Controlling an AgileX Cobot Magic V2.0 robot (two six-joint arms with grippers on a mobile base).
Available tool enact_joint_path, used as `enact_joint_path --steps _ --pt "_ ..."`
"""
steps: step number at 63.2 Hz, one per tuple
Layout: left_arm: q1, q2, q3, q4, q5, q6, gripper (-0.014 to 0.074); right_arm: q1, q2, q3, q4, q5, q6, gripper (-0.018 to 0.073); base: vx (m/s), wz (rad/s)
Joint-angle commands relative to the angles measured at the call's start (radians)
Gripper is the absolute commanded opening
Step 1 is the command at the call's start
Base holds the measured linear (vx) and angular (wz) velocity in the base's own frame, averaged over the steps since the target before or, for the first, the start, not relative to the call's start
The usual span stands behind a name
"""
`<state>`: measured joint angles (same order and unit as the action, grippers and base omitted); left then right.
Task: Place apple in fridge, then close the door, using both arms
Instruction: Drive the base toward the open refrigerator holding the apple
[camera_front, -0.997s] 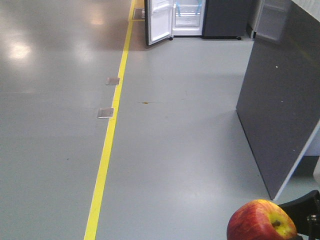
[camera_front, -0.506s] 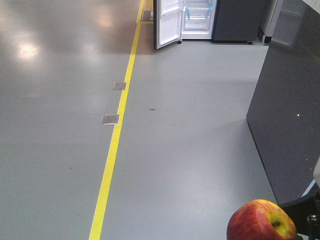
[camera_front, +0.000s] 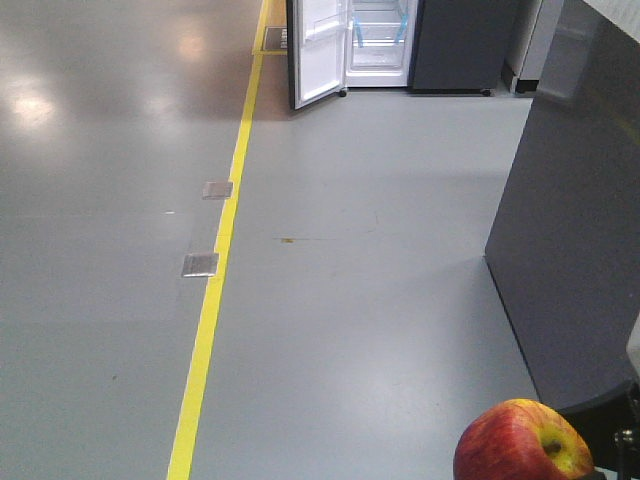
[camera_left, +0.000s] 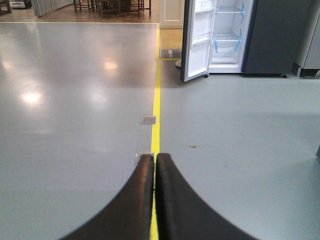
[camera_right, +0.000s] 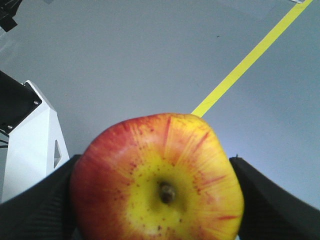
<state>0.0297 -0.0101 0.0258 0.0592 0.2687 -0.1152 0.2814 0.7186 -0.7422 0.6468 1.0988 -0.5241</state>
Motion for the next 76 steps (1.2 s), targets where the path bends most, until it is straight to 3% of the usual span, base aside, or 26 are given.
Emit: enact_joint_path --steps 1,76 --pt "0.000 -0.017 0.021 -0.001 -0.077 -0.003 -0.0006 0.000 -0.002 -0.028 0.049 -0.037 -0.005 0.0377 0.28 -0.09" --pt "0.000 -0.017 0.021 -0.001 -0.077 -0.003 -0.0006 0.000 -0.002 -0.028 0.049 -0.037 -0.005 0.0377 0.35 -0.02"
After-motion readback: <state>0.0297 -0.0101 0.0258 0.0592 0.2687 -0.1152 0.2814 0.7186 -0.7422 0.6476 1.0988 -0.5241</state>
